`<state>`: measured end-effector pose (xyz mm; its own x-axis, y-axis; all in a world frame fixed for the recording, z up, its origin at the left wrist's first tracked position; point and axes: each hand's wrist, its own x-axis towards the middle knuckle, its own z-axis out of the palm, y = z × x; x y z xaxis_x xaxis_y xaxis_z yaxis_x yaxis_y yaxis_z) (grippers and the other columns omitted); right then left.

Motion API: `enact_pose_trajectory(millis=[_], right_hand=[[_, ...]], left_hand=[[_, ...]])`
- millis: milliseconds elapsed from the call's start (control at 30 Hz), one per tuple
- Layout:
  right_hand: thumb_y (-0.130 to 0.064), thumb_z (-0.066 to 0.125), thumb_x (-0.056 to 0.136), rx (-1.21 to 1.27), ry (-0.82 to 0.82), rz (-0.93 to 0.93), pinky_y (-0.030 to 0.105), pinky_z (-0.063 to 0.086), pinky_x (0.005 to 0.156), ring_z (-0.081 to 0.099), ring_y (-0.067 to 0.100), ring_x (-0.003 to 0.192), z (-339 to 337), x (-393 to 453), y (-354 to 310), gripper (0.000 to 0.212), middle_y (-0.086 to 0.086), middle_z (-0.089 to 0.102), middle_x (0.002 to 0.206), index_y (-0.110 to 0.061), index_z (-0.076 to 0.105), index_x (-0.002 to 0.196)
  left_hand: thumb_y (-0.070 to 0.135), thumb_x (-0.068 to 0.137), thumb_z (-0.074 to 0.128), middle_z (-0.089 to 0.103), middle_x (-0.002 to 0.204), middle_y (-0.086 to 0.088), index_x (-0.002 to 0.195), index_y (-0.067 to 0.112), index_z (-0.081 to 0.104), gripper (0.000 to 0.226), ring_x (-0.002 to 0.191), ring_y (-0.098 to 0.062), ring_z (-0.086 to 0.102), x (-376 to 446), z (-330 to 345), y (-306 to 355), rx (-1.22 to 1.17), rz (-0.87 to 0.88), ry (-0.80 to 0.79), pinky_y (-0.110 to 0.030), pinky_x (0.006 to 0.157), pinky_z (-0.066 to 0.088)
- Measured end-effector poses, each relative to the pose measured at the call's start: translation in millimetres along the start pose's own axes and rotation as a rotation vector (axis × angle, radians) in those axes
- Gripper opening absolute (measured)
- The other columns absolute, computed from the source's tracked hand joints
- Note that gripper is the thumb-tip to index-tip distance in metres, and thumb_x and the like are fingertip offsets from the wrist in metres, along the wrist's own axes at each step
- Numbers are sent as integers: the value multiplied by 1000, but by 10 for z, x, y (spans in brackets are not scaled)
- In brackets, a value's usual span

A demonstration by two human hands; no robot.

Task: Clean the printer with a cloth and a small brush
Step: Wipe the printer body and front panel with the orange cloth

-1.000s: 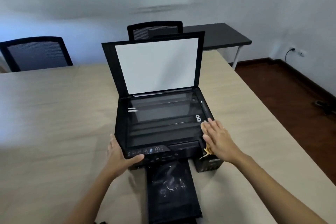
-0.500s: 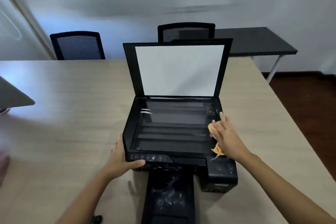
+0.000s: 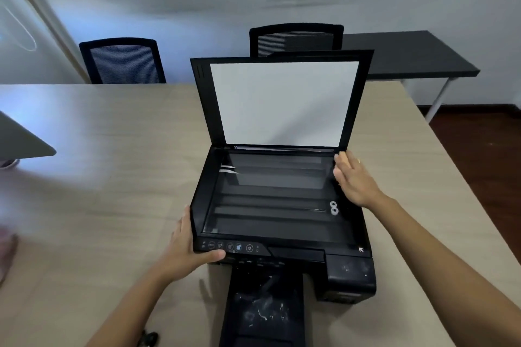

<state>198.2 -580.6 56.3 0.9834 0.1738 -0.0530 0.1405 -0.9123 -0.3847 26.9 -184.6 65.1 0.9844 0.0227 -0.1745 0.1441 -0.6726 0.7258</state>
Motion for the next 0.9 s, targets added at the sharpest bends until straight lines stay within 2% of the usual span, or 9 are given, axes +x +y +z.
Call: enact_pose_trajectory(millis=[100, 167, 267, 333, 433, 533, 633, 800, 900], right_hand=[[-52, 7, 93, -51, 6, -210, 36, 3, 120, 8, 21, 148, -29, -584, 81, 70, 6, 20, 157, -12, 31, 146], [-53, 2, 93, -92, -35, -251, 39, 11, 120, 7, 16, 148, 11, -916, 157, 66, -4, 15, 158, -25, 28, 147], [-57, -3, 91, -170, -49, -191, 46, 24, 116, 10, 22, 147, 23, -809, 223, 62, -9, 11, 160, -38, 15, 148], [-58, -2, 88, -178, -43, -133, 50, 26, 114, 15, 27, 146, 37, -404, 260, 65, -6, 14, 160, -38, 19, 147], [-50, 10, 91, -136, -39, -36, 53, 27, 112, 20, 33, 144, -17, 146, 175, 59, 3, 19, 159, -33, 27, 144], [-32, 23, 99, -144, -25, -47, 42, 14, 117, 17, 28, 145, -55, 131, 63, 48, 10, 22, 157, -19, 33, 144], [-46, 8, 92, -67, -2, -166, 28, 6, 116, 18, 20, 146, -100, -513, 15, 65, 7, 28, 155, -17, 36, 143], [-48, 13, 97, 48, -83, -292, 19, 15, 111, 22, 4, 137, -169, -1860, 23, 52, -21, 22, 152, -34, 23, 147], [-37, 31, 99, 97, -22, -228, 12, 24, 99, 33, 14, 120, -117, -2016, -21, 47, -21, 41, 138, -34, 28, 145]], left_hand=[[76, 46, 78, 28, 149, 4, 155, 28, -1, 143, 141, -20, 26, 10, 16, -55, 16, -50, 6, -48, 117, 30], [77, 44, 76, 24, 153, 2, 155, 24, -6, 148, 144, -20, 22, 5, 39, -49, 24, -50, 16, -45, 118, 28], [71, 45, 74, 16, 157, 2, 156, 20, -9, 147, 146, -19, 17, 0, 47, -1, 23, -51, 23, -41, 119, 24], [67, 49, 80, 16, 157, 1, 156, 20, -7, 145, 146, -21, 17, 6, 44, 21, 37, -57, 11, -41, 120, 24], [76, 47, 77, 36, 143, 2, 153, 25, 9, 137, 136, -22, 34, -2, 6, 51, 52, -29, 11, -46, 114, 34], [79, 46, 75, 36, 142, 4, 152, 29, 10, 134, 134, -21, 36, -3, -28, 30, 62, -29, -6, -49, 112, 36], [79, 47, 75, 35, 142, 6, 152, 28, 12, 132, 136, -19, 33, -17, -19, 34, 51, -1, -1, -49, 113, 35], [72, 47, 79, 33, 145, 5, 152, 29, 9, 133, 138, -17, 30, 1, 4, 0, 23, -2, 15, -46, 114, 33], [69, 47, 77, 34, 141, 7, 150, 26, 14, 128, 134, -15, 31, -13, 8, 46, 12, 25, 20, -41, 113, 32]])
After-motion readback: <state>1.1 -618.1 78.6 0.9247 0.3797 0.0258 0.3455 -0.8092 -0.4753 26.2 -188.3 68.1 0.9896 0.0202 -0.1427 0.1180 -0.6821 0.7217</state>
